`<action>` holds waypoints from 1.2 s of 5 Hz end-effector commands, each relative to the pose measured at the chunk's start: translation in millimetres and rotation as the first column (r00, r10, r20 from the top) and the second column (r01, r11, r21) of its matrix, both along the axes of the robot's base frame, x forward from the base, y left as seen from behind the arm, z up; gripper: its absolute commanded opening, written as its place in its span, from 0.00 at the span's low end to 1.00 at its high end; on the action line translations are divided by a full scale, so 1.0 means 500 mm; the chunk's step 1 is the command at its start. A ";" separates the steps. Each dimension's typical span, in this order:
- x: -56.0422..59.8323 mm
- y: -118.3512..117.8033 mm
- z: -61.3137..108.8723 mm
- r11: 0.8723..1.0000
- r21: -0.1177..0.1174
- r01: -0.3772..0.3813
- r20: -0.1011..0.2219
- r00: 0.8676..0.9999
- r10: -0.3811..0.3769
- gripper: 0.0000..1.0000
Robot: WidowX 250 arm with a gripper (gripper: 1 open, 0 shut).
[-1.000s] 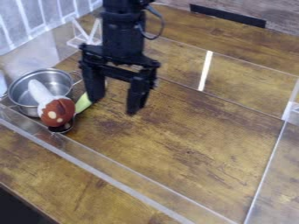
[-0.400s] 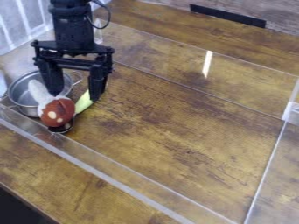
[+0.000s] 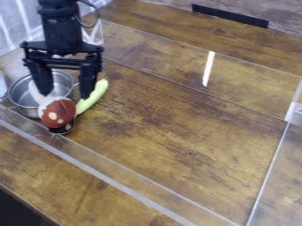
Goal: Remove the mushroom from the silver pot and put it on the table
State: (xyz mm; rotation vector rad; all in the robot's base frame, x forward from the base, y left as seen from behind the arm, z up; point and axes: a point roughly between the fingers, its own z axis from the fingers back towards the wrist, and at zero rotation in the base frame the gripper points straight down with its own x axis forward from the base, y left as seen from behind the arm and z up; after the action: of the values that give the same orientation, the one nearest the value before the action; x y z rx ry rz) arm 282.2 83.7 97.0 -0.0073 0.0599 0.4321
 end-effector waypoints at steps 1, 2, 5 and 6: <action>0.000 0.030 0.022 0.993 0.026 -0.114 0.066 0.991 0.112 1.00; -0.002 0.045 0.011 0.976 0.032 -0.214 0.075 0.975 0.211 1.00; 0.008 0.101 -0.026 0.993 0.034 -0.112 0.083 0.991 0.109 1.00; 0.023 0.129 -0.051 0.998 0.030 -0.055 0.091 0.994 0.052 1.00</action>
State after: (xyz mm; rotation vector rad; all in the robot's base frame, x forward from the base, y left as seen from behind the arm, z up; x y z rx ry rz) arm 289.4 138.4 56.5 -0.0115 0.0212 0.4716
